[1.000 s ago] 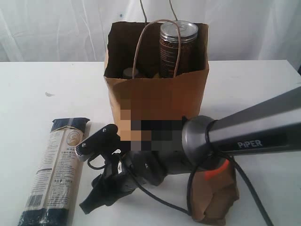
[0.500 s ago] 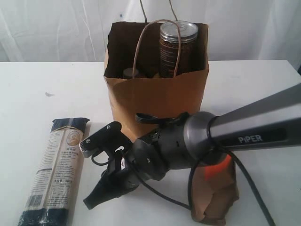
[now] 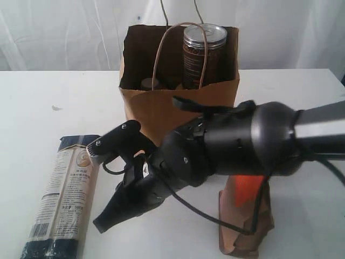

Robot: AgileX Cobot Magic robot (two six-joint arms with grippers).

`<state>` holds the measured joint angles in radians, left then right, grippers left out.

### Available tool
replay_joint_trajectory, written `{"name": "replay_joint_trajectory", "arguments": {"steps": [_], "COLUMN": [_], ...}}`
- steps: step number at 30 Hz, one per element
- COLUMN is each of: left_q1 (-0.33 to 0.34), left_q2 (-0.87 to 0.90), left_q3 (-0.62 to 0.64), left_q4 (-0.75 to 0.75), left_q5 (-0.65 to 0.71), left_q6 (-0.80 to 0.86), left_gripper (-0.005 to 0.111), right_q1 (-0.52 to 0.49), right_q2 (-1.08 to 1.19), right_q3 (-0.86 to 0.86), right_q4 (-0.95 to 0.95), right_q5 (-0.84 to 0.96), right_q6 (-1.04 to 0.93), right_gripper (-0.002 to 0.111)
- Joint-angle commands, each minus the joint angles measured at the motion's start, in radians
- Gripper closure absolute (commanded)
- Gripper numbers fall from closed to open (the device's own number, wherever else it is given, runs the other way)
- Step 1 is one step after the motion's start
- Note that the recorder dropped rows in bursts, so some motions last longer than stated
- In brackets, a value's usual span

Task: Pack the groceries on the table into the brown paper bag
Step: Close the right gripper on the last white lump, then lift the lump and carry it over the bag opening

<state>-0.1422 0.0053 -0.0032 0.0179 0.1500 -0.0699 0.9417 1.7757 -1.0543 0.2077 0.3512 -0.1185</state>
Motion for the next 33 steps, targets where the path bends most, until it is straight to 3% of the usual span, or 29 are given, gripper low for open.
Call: {"name": "replay_joint_trajectory", "arguments": {"steps": [1,8,13,21,26,33], "left_q1": [-0.001,-0.001,-0.001,-0.001,-0.001,-0.001], "left_q2": [-0.005,-0.005,-0.005,-0.005,-0.005,-0.005], "left_q3": [0.003,0.003,0.003,0.003,0.003,0.003], "left_q4": [-0.01,-0.01,-0.01,-0.01,-0.01,-0.01], "left_q5": [0.001,0.001,0.001,0.001,0.001,0.001], "left_q6": [0.0,0.0,0.0,0.0,0.0,0.0], "left_gripper": [0.107,0.107,0.107,0.107,0.107,0.107], "right_q1": [0.054,0.155,0.148,0.011,-0.095,-0.136], "right_q2": [-0.129,-0.34,-0.439,-0.426,-0.371,-0.263], "right_q3": [-0.004,-0.015,-0.089,-0.286,-0.376,-0.495], "right_q4": [-0.003,-0.042,-0.094,-0.257,-0.366,-0.403], "right_q5": [0.078,0.045,0.001,0.015,0.118,0.249], "right_q6": [-0.048,-0.069,-0.063,0.092,0.243,0.231], "right_gripper": [0.095,0.095,0.095,0.095,0.095,0.095]}}
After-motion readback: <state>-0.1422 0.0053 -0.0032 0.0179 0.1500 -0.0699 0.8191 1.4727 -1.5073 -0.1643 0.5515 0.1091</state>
